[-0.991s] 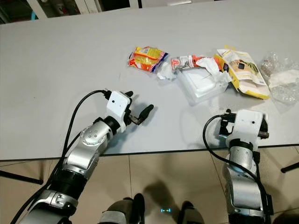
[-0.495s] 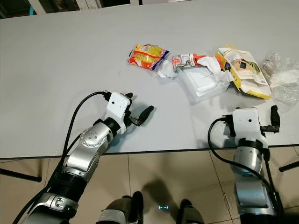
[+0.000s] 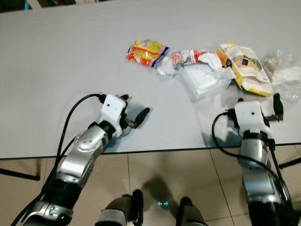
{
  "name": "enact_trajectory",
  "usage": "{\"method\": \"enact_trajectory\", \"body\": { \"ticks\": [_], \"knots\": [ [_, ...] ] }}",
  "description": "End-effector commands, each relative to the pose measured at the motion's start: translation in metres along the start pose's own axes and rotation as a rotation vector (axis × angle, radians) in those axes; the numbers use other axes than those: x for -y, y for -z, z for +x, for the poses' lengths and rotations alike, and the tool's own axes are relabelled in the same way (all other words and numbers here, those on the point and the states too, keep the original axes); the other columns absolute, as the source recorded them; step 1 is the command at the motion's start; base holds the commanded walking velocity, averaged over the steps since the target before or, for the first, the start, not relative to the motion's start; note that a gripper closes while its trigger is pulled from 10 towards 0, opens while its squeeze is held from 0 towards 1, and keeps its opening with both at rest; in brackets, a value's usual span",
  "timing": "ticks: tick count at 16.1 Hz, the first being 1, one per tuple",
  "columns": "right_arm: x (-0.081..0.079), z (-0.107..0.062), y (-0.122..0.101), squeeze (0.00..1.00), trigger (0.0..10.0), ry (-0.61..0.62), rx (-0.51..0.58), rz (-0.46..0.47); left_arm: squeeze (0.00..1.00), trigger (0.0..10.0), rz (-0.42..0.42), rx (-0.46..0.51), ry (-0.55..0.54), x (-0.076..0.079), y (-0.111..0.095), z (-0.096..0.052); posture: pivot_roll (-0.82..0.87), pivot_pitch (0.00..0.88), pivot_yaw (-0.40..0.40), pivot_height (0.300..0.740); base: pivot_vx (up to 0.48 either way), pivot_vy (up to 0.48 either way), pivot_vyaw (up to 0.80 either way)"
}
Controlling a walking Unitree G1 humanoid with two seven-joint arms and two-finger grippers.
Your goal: Picking trash to rubbish bin
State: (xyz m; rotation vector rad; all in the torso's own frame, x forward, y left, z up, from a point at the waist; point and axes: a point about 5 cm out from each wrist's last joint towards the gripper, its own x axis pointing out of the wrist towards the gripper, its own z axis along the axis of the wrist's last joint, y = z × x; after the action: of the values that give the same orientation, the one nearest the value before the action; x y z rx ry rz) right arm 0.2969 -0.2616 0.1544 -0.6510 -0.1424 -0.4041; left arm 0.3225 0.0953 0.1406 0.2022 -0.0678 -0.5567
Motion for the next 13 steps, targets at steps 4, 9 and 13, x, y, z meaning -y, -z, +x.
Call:
{"method": "enact_trajectory", "body": {
  "ticks": [4, 9, 13],
  "knots": [
    [-0.001, 0.012, 0.014, 0.0, 10.0, -0.066, -0.019, -0.055, 0.0, 10.0, 0.01, -0.024, -0.026, -0.004, 0.001, -0.014, 0.27, 0.351, 0.088, 0.74, 0.0, 0.0, 0.0],
    [0.0, 0.029, 0.011, 0.0, 10.0, -0.108, 0.026, -0.118, 0.0, 10.0, 0.016, -0.045, -0.045, -0.008, 0.001, -0.024, 0.31, 0.384, 0.092, 0.74, 0.0, 0.0, 0.0],
    [0.002, 0.043, 0.014, 0.0, 0.0, -0.141, 0.029, -0.136, 0.0, 10.0, 0.023, -0.063, -0.045, -0.01, 0.001, -0.03, 0.32, 0.4, 0.095, 0.74, 0.0, 0.0, 0.0]
  ]
}}
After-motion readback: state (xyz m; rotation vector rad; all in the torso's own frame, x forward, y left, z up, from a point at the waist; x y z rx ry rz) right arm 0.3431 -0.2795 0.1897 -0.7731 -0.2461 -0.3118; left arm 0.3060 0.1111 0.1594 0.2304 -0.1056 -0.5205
